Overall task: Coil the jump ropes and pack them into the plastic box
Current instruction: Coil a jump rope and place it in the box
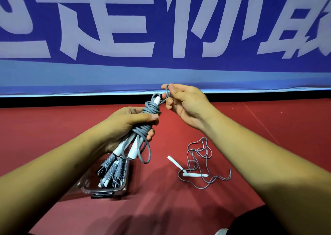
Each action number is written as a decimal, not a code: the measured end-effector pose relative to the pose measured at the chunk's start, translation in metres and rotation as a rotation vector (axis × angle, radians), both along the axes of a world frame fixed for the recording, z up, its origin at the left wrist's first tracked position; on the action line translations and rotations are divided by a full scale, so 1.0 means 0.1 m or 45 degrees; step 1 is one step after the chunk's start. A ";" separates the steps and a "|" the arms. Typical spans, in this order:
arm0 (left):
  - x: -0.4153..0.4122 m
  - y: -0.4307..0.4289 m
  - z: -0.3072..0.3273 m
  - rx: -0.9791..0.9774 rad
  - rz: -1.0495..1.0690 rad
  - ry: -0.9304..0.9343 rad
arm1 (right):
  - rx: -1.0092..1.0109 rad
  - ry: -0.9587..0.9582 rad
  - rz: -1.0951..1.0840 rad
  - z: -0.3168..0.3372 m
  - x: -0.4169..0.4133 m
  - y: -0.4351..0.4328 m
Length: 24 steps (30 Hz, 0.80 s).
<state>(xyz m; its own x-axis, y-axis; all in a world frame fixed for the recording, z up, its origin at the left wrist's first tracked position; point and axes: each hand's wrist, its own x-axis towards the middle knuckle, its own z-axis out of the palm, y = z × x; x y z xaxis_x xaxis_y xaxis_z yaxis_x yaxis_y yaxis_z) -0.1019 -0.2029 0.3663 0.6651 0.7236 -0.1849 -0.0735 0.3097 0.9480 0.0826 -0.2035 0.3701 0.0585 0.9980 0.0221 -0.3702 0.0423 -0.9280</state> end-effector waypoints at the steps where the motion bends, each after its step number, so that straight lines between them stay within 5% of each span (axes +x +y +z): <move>1: 0.00 0.00 -0.01 0.004 -0.032 0.022 | -0.049 0.066 0.023 0.00 0.01 0.01; 7: 0.00 -0.07 -0.05 -0.082 -0.231 -0.038 | -0.306 0.330 0.057 0.00 0.01 0.04; 11: 0.04 -0.13 -0.18 -0.156 -0.345 0.084 | -0.407 0.852 0.024 0.07 0.01 0.10; 16: 0.02 -0.03 -0.31 -0.097 -0.245 0.222 | -0.299 0.683 0.063 0.02 0.41 0.16; 19: -0.12 0.20 -0.33 -0.150 0.122 0.182 | -0.322 0.297 -0.020 -0.08 0.72 0.18; 24: -0.16 0.37 -0.23 -0.224 0.225 0.072 | -0.240 -0.953 0.184 -0.27 0.48 0.07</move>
<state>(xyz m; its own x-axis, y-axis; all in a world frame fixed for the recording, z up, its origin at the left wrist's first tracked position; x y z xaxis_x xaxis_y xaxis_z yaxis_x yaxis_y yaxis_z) -0.1183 -0.1663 0.3436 0.5163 0.7810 -0.3514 -0.0894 0.4572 0.8848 0.1310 -0.1961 0.3434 -0.0354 0.9854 -0.1663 0.3670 -0.1419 -0.9193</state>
